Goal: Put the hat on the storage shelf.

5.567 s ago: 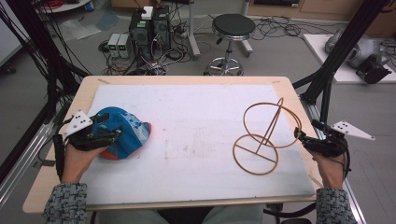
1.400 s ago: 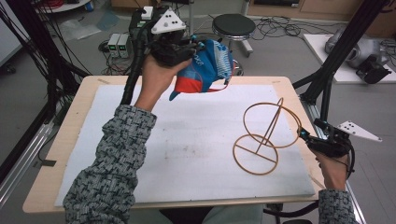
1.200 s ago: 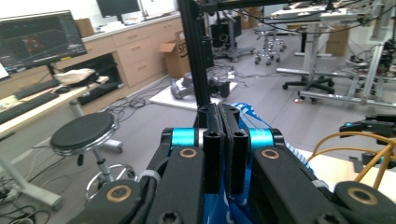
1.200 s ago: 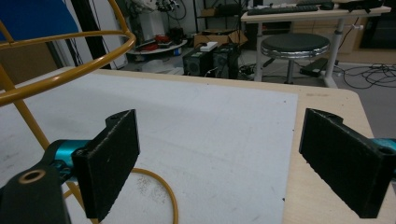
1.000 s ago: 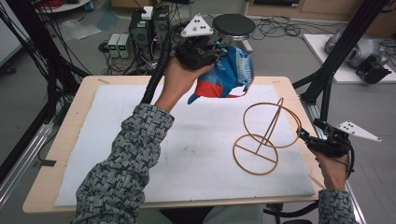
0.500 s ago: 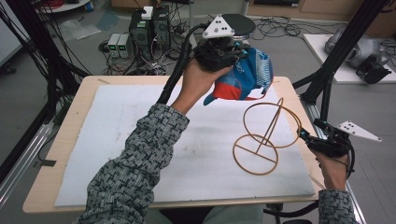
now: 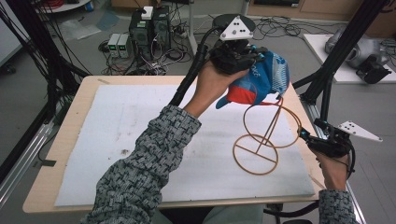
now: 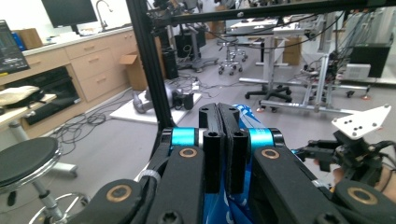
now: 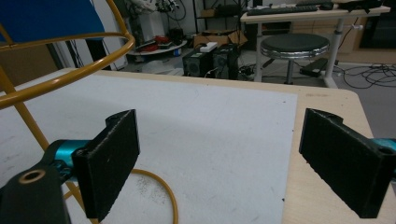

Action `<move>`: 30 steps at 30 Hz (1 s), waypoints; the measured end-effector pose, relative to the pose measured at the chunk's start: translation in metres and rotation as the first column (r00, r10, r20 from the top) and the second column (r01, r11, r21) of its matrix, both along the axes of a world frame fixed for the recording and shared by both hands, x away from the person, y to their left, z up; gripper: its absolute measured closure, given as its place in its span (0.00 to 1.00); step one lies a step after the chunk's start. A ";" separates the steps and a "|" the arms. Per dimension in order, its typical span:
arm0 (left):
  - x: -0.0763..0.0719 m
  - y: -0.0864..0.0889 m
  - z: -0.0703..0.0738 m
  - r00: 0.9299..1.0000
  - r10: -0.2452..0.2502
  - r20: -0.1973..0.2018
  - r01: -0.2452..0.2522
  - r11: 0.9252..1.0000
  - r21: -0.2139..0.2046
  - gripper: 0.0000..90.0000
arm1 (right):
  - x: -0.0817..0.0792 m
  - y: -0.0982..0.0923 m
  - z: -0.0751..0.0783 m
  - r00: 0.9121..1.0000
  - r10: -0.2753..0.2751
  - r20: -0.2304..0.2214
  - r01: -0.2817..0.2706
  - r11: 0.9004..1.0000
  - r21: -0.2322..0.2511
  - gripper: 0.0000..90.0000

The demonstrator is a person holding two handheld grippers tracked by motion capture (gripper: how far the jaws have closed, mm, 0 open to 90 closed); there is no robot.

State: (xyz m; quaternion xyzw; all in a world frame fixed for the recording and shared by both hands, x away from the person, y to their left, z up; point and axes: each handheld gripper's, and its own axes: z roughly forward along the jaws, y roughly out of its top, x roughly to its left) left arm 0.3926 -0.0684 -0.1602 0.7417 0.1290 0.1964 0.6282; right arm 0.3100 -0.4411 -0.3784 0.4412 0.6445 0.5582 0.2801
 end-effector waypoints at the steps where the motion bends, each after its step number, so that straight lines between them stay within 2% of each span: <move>1: 0.000 0.000 0.000 1.000 0.000 0.000 0.000 1.000 0.000 0.98 | 0.000 0.000 0.000 1.000 0.000 0.000 0.000 1.000 0.000 0.13; 4: -0.002 -0.004 0.001 1.000 -0.018 -0.009 0.018 1.000 -0.011 0.98 | 0.000 0.000 0.000 1.000 -0.001 0.001 0.001 1.000 -0.003 0.13; 6: -0.003 -0.006 0.000 1.000 -0.021 -0.005 0.021 1.000 -0.003 0.98 | 0.000 0.000 0.000 1.000 0.001 0.003 -0.001 1.000 -0.002 0.13; 16: -0.012 -0.022 -0.009 0.998 -0.059 0.002 0.058 0.996 0.071 0.98 | 0.000 -0.001 0.000 1.000 -0.002 0.001 0.002 1.000 0.001 0.13; 23: -0.023 -0.034 -0.018 0.994 -0.111 0.014 0.108 0.985 0.132 0.98 | 0.000 0.000 0.000 1.000 -0.002 0.000 0.002 1.000 -0.003 0.13; 27: -0.028 -0.036 -0.022 0.991 -0.134 0.014 0.130 0.980 0.148 0.98 | 0.000 -0.001 0.000 1.000 -0.004 -0.001 0.004 1.000 0.000 0.13; 29: -0.032 -0.038 -0.025 0.988 -0.156 0.017 0.151 0.975 0.165 0.98 | 0.000 -0.001 0.000 1.000 -0.005 0.000 0.005 1.000 0.000 0.13; 30: -0.032 -0.038 -0.025 0.988 -0.156 0.017 0.151 0.975 0.165 0.98 | 0.000 -0.001 0.000 1.000 -0.005 0.000 0.005 1.000 0.000 0.13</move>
